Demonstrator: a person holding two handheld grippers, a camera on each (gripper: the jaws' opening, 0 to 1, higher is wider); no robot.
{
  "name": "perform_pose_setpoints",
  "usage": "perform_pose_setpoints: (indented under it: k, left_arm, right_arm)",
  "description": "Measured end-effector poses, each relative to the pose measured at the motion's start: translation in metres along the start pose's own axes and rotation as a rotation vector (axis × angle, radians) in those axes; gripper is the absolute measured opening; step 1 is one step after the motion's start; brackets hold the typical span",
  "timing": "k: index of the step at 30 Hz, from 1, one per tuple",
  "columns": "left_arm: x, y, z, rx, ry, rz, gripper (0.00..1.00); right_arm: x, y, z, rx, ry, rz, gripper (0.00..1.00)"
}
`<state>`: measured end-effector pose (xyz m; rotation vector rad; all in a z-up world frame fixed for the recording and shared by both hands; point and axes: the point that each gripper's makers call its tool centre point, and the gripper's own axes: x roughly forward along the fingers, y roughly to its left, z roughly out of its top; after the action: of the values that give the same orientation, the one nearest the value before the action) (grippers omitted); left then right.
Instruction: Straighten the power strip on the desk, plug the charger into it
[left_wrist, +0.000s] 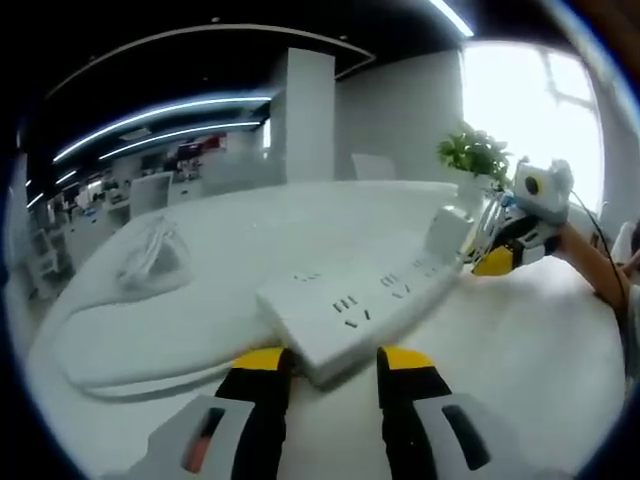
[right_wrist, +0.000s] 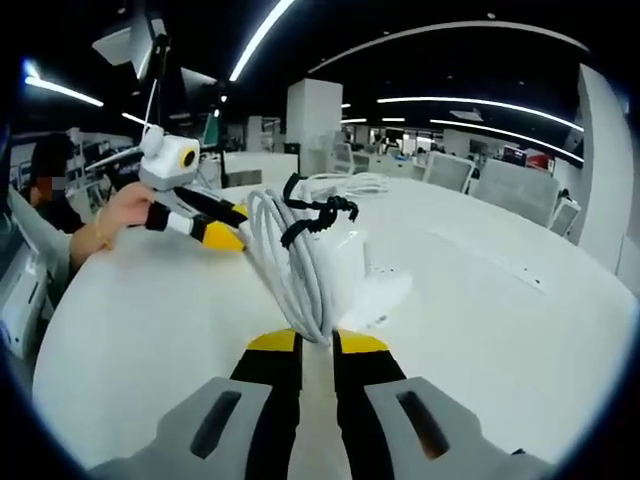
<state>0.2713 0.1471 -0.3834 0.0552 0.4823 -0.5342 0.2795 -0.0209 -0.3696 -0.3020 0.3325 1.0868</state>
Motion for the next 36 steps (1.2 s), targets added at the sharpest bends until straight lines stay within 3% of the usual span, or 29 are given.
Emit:
perform_pose_setpoints:
  k: [36]
  left_arm:
    - [-0.001,0.009,-0.001,-0.016,-0.004,0.033,0.38]
  right_arm:
    - [0.004,0.015,0.001,-0.009,-0.001,0.057,0.1]
